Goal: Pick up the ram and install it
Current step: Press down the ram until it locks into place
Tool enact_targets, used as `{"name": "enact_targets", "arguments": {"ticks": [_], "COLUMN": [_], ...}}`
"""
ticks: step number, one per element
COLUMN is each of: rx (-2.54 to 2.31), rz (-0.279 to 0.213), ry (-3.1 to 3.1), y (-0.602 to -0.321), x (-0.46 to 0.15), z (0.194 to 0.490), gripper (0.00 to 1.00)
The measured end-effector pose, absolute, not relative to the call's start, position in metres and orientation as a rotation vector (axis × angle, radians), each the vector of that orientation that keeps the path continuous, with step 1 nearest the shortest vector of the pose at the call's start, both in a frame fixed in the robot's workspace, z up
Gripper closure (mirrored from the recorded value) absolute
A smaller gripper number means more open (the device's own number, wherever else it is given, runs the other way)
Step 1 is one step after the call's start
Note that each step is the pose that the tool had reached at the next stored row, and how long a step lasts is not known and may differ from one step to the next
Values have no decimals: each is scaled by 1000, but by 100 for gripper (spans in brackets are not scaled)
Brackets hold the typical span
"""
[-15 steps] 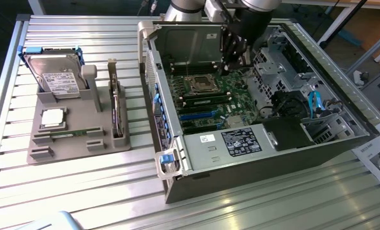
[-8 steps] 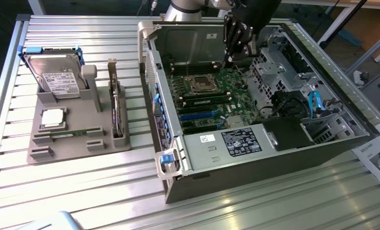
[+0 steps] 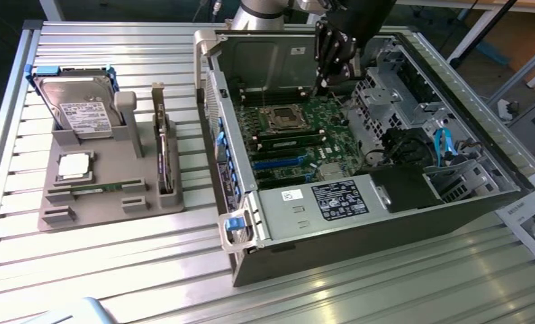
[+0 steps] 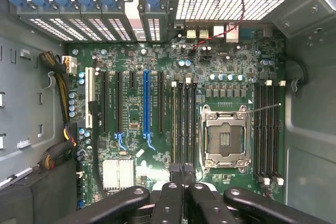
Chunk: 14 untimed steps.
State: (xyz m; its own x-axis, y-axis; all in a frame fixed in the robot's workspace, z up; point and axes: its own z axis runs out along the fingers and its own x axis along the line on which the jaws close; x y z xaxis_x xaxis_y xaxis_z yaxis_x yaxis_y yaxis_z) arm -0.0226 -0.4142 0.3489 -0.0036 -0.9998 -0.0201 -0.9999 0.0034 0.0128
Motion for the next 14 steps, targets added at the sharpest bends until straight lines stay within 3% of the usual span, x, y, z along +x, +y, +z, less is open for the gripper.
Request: {"name": "enact_targets", "arguments": {"ticks": [14], "rx": [-2021], "rz": [36], "ry": [2396], "y": [-414], "x": [-23], "z": [349], "gripper": [90]}}
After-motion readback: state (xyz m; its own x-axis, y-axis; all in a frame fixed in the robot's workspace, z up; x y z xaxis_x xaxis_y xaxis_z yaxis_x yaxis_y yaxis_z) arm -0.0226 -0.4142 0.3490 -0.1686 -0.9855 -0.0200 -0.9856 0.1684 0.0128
